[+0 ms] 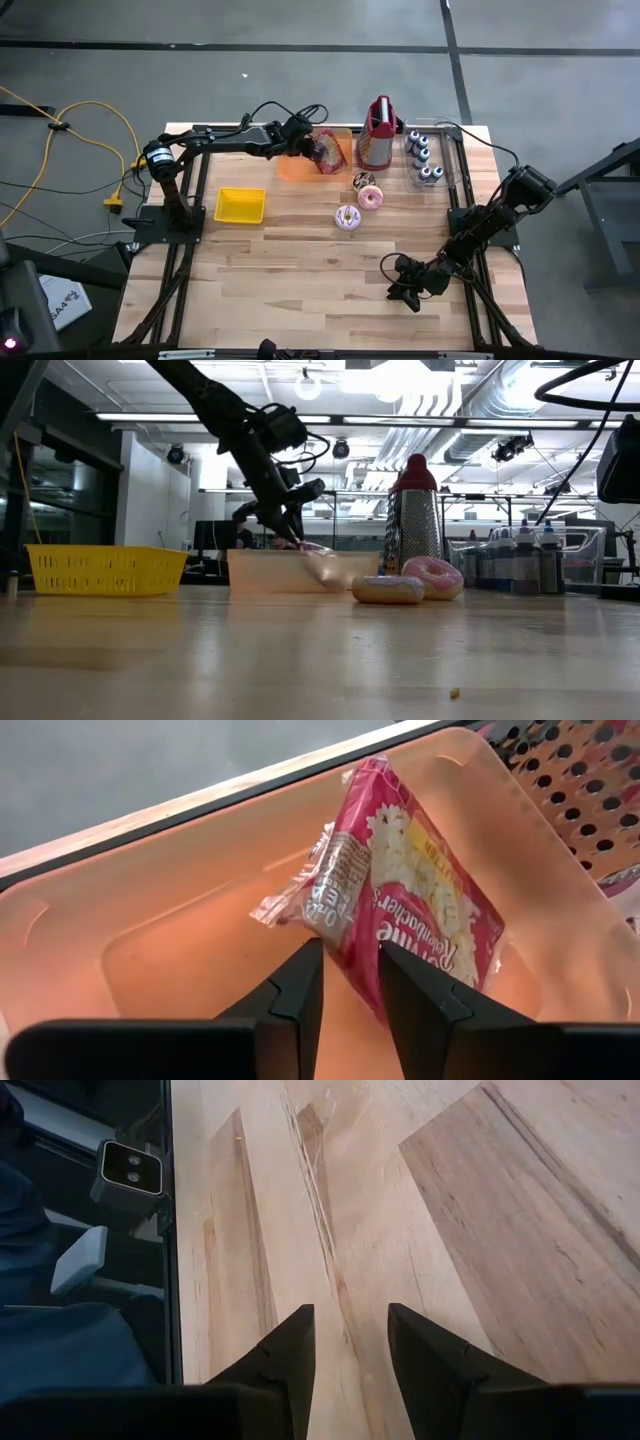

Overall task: Pick & Place Food Item
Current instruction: Put the popcorn bag into the orange bin, then put the purple donut into the yellow bin

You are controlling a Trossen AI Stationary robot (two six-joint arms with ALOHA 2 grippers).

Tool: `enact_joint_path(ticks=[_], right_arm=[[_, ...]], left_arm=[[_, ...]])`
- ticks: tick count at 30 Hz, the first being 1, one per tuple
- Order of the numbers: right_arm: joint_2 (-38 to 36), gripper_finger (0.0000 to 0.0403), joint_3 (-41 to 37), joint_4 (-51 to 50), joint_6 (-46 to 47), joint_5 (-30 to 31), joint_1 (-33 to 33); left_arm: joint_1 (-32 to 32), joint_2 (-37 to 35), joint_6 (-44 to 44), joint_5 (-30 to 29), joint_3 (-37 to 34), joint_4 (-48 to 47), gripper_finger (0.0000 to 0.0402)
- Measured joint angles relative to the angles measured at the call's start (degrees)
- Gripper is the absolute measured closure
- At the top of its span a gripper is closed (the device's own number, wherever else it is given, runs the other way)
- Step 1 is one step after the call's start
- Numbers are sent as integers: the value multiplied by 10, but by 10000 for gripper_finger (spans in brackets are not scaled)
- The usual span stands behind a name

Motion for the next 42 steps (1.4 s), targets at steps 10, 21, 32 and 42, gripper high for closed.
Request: enact_joint_path(ticks=[10, 21, 32, 42], right_arm=[[0, 288, 0, 0, 0, 0, 0], [0, 288, 0, 0, 0, 0, 0], [0, 288, 0, 0, 0, 1, 0], [0, 288, 0, 0, 0, 5, 0]], left_arm=[[0, 0, 0, 0, 0, -15, 306], [-12, -8, 15, 1, 0, -15, 306], [-68, -79, 185, 137, 2, 49, 306], [-185, -76, 316, 121, 1, 40, 306]])
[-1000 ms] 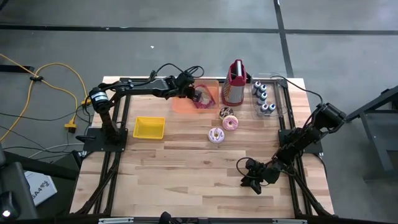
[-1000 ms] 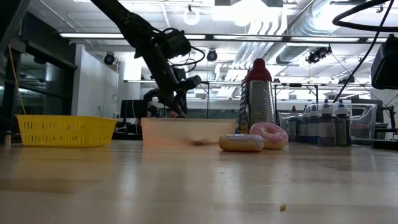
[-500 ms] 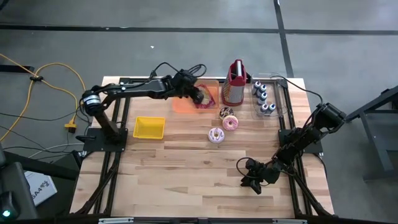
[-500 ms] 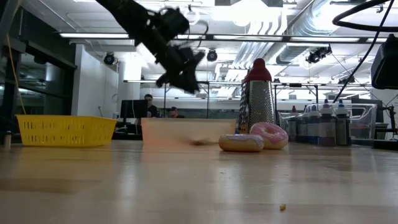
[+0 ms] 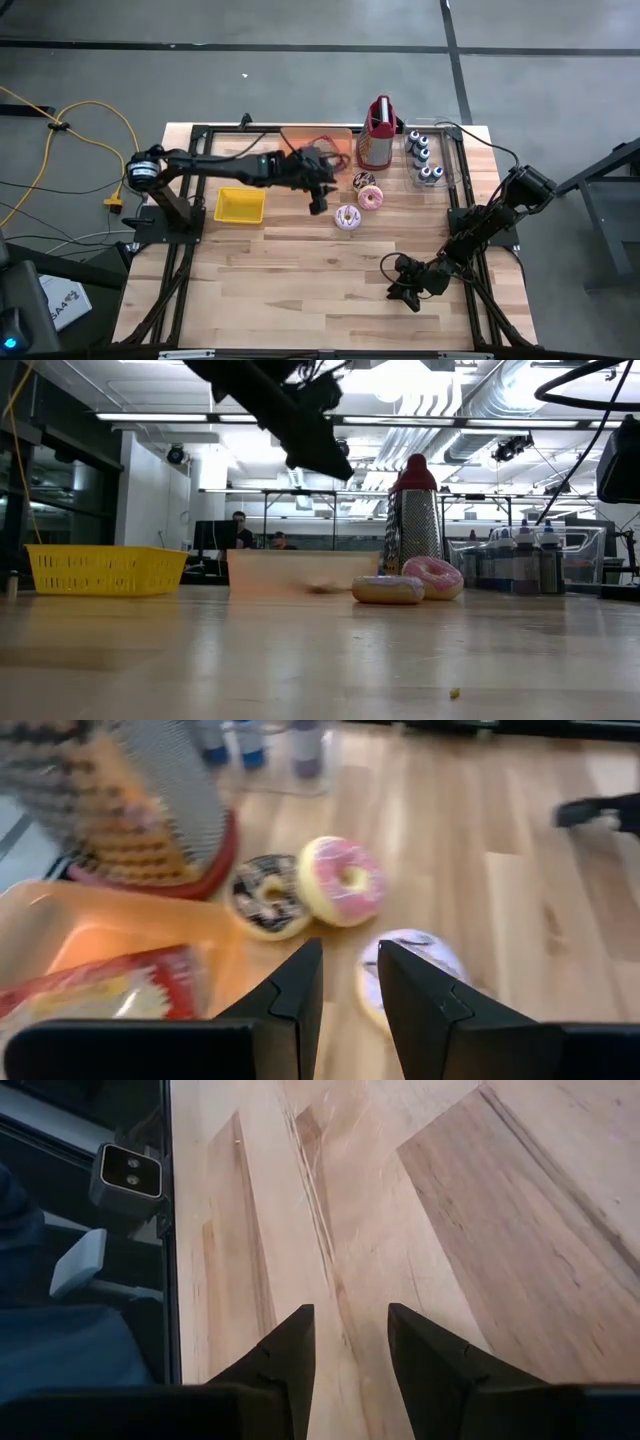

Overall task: Pick & Place Food Item
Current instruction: Put the purple donut into the yellow bin

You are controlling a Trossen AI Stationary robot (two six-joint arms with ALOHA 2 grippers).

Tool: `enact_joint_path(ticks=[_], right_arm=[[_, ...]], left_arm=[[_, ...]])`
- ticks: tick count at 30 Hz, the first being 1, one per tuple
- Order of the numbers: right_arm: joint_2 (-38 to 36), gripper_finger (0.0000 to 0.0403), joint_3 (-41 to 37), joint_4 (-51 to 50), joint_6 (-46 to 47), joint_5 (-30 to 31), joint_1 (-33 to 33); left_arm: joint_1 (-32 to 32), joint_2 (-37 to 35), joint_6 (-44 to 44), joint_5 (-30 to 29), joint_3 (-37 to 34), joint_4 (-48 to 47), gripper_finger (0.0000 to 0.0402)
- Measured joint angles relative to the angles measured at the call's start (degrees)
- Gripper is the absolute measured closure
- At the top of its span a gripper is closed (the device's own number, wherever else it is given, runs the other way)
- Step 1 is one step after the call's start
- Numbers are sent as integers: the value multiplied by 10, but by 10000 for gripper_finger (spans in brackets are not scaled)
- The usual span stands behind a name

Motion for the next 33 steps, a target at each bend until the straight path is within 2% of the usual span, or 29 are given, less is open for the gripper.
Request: enact_joint_path(ticks=[8, 12, 19, 25, 33], right_arm=[[0, 288, 0, 0, 0, 18, 0], [0, 288, 0, 0, 0, 25, 0], [0, 288, 0, 4, 0, 28, 0], [0, 288, 0, 3, 0, 29, 0], [0, 288, 0, -8, 0, 28, 0]], left_arm=[[-70, 8, 56, -2, 0, 2, 306], [-89, 32, 35, -32, -1, 2, 306], [-85, 90, -40, -50, -1, 17, 306], [-85, 129, -42, -51, -1, 46, 306], [-95, 140, -18, -44, -1, 69, 306]])
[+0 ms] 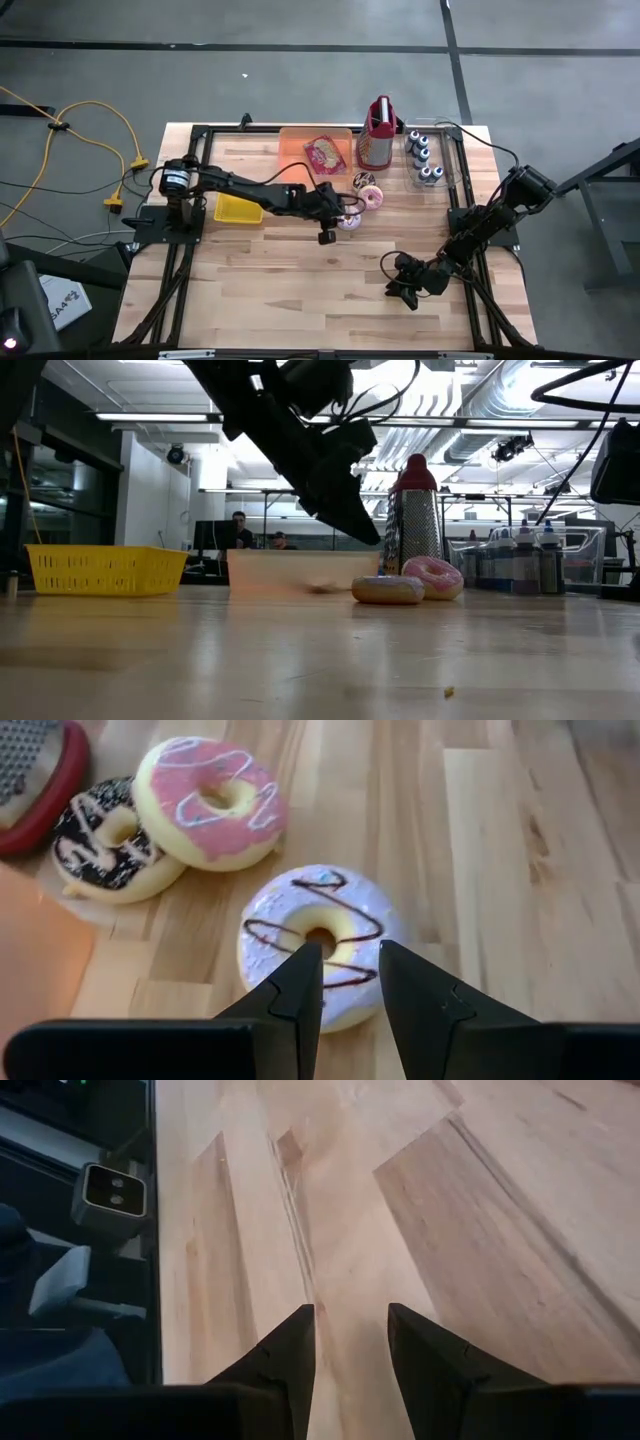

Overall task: Pick & Place Food Item
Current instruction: Put the purple donut into the yellow bin

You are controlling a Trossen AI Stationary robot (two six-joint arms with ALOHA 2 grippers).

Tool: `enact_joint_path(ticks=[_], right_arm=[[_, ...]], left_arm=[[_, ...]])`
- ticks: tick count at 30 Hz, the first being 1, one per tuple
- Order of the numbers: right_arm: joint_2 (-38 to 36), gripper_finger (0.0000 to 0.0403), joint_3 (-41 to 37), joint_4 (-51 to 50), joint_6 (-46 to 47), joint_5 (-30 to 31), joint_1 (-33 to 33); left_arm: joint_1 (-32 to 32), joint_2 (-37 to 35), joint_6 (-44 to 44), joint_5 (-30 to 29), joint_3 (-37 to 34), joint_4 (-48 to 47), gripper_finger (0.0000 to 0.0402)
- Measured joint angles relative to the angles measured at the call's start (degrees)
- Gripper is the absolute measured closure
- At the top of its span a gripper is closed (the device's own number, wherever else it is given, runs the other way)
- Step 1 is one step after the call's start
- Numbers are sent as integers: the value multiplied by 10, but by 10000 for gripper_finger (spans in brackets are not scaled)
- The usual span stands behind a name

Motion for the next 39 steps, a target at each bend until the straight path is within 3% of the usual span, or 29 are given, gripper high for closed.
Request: enact_joint_path(ticks=[8, 18, 27, 39], right_arm=[[0, 288, 0, -4, 0, 1, 0], [0, 288, 0, -4, 0, 2, 0], [0, 288, 0, -4, 0, 2, 0], [0, 288, 0, -3, 0, 17, 0]], left_arm=[[-1, 0, -9, 56, 0, -2, 298], [-2, 0, 21, 52, 0, -2, 214], [-2, 0, 102, 48, 0, -2, 209], [-3, 41, 126, 54, 1, 1, 209]])
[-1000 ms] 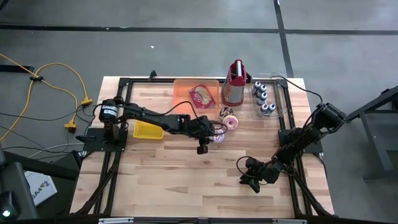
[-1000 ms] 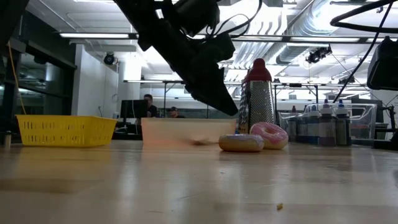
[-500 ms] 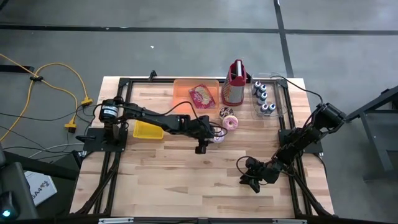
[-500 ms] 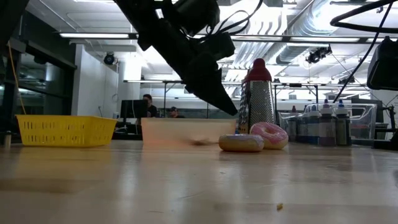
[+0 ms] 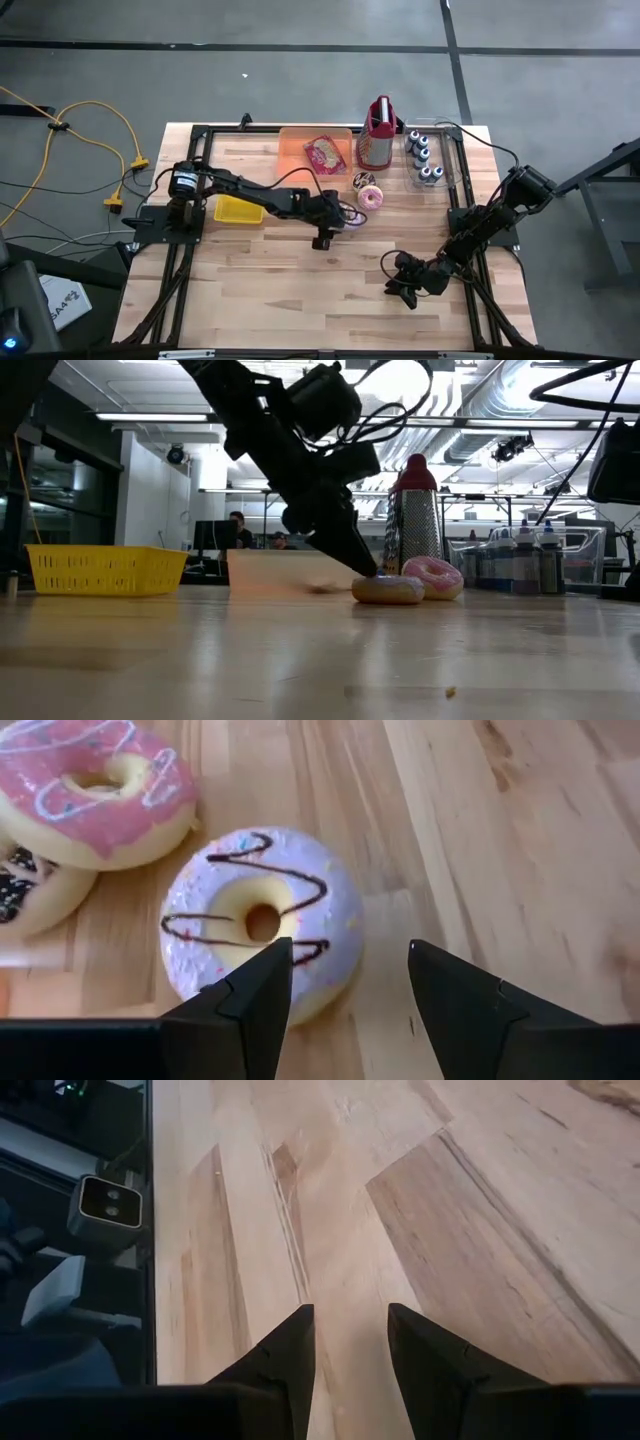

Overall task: Pick & Place Food Item
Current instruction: Put the purple donut into the yellow bin

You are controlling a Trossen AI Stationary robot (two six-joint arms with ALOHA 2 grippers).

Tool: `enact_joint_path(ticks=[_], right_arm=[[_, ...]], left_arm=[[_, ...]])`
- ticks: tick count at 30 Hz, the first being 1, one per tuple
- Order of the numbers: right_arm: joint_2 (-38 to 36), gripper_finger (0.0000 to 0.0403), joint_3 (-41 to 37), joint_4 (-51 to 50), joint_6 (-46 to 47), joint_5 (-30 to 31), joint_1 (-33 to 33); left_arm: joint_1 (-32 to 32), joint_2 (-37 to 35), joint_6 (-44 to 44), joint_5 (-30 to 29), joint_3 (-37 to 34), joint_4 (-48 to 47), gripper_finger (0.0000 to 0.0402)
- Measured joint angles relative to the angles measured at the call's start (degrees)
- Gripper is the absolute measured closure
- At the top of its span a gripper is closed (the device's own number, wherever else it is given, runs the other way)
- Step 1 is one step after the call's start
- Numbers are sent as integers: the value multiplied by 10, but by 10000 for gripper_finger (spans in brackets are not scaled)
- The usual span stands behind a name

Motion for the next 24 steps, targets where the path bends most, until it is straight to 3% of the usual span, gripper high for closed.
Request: enact_joint_path(ticks=[5, 24], right_arm=[[0, 288, 0, -1, 0, 4, 0], [0, 288, 0, -2, 0, 17, 0]], left_arm=[[-5, 5, 34, -29, 0, 2, 209], [-5, 26, 135, -42, 0, 53, 209]])
